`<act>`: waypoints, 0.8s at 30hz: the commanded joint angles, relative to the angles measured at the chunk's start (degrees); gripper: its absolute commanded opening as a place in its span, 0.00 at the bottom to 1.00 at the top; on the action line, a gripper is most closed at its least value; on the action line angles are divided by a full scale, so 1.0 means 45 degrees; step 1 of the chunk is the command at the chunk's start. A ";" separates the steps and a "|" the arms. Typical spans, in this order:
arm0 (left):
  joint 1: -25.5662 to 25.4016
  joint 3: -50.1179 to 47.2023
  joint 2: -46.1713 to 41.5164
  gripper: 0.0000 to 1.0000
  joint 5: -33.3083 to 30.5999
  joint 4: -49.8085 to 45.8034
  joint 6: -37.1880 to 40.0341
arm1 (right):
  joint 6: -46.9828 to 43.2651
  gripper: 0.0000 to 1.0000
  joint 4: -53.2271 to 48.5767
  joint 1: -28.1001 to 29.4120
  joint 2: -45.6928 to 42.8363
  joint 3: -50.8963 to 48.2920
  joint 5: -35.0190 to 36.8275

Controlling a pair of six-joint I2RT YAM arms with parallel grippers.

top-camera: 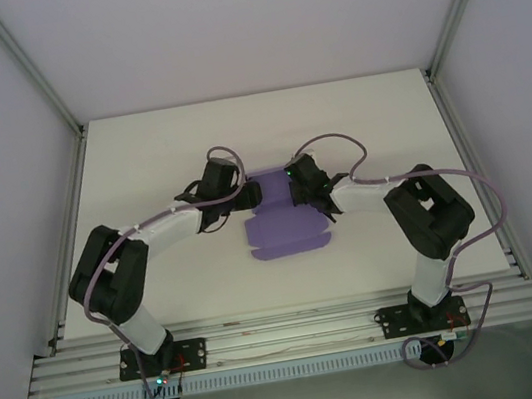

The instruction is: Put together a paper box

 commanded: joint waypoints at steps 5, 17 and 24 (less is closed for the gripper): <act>0.0168 0.0986 0.1919 0.42 -0.0667 -0.0881 -0.0139 | 0.0002 0.00 -0.0340 -0.0019 -0.0170 0.0327 0.0341; 0.0150 0.1369 0.2407 0.00 -0.5079 -0.2601 -0.0979 | 0.0486 0.00 -0.1727 -0.0032 0.0082 0.0664 0.2268; 0.0145 0.1988 0.2273 0.00 -0.7244 -0.4425 -0.2882 | 0.1146 0.00 -0.2033 -0.0003 0.0269 0.0696 0.3062</act>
